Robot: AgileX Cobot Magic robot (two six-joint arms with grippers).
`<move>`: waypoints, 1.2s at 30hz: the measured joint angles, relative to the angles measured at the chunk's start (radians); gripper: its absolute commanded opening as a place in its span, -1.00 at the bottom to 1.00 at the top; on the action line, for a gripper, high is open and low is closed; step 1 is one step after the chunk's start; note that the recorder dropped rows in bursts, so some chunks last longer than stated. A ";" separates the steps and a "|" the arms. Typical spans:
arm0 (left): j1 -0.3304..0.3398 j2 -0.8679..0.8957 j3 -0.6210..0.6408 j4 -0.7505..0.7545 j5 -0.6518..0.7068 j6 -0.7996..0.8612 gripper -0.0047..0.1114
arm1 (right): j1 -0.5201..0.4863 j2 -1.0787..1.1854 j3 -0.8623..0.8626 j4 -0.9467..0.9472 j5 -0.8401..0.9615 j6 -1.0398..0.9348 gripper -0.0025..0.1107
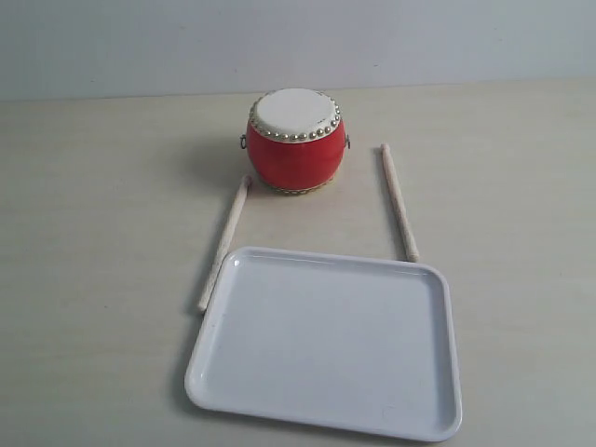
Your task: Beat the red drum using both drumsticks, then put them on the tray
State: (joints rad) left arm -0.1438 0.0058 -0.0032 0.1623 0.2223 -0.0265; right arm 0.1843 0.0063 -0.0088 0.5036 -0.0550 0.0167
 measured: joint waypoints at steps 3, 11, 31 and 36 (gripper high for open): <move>0.000 0.000 0.000 0.001 -0.045 0.000 -0.92 | 0.000 0.000 0.000 0.002 -0.021 0.080 -0.96; 0.000 0.000 0.000 0.001 -0.244 -0.006 -0.92 | 0.000 0.000 0.000 0.021 -0.095 0.542 -0.96; 0.000 0.000 0.000 0.005 -0.357 -0.641 -0.92 | 0.000 0.000 0.000 0.021 -0.108 0.494 -0.96; 0.000 0.000 0.000 0.005 -0.364 -0.861 -0.92 | 0.000 0.000 0.000 0.021 -0.099 0.494 -0.96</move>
State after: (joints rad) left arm -0.1438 0.0058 -0.0032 0.1670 -0.1418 -0.8877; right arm 0.1843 0.0063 -0.0088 0.5250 -0.1537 0.5108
